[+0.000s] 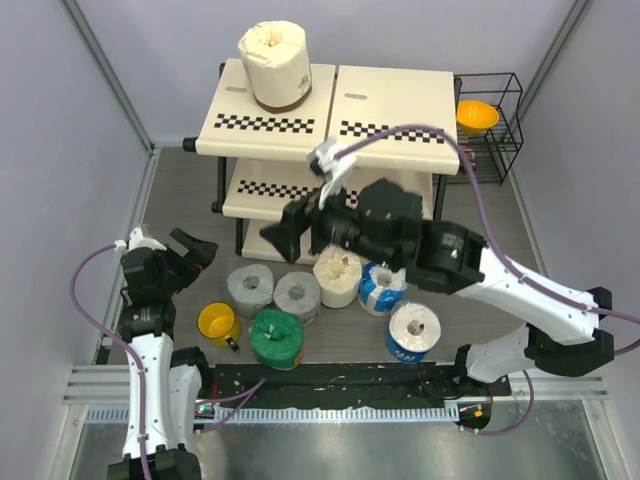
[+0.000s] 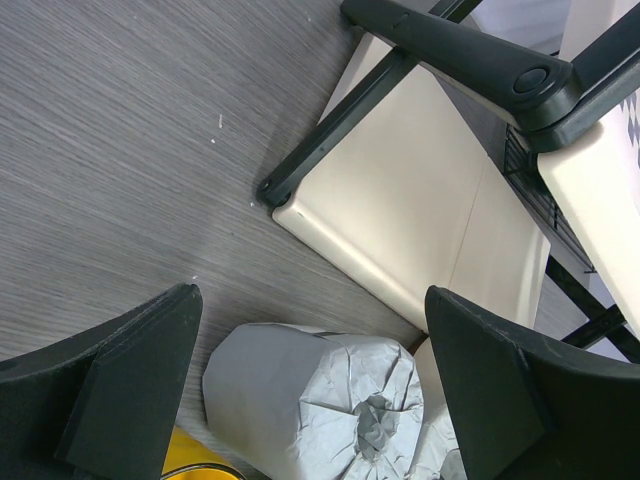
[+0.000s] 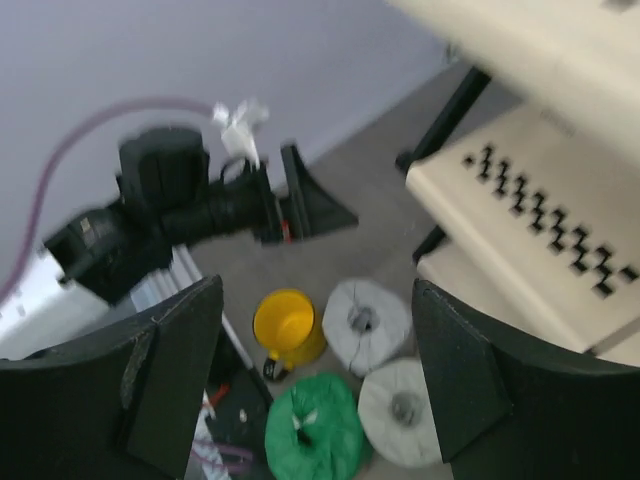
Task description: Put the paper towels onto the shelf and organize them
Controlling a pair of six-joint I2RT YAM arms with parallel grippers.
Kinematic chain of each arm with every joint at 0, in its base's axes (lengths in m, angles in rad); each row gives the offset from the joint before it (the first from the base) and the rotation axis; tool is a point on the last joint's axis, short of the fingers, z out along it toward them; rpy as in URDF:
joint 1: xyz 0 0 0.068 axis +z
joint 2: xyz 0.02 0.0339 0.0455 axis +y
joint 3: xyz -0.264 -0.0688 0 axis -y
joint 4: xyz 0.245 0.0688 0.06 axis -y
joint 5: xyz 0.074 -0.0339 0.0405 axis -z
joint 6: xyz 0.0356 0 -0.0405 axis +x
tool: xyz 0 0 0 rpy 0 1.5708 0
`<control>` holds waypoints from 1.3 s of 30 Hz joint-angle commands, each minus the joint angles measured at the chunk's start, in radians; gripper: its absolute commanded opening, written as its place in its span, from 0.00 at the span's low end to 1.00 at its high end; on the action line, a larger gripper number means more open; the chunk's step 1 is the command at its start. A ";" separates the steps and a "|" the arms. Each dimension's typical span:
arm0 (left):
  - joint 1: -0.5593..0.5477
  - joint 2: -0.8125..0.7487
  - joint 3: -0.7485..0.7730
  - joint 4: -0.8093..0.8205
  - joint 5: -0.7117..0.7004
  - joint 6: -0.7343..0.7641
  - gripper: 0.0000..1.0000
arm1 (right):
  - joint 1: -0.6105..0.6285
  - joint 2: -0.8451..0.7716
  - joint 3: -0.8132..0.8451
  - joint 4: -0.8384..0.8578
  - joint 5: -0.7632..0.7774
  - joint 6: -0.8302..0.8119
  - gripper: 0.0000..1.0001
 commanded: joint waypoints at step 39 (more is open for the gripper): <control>0.006 -0.003 0.010 0.025 0.034 -0.011 1.00 | 0.103 -0.114 -0.842 -0.252 0.721 1.316 0.82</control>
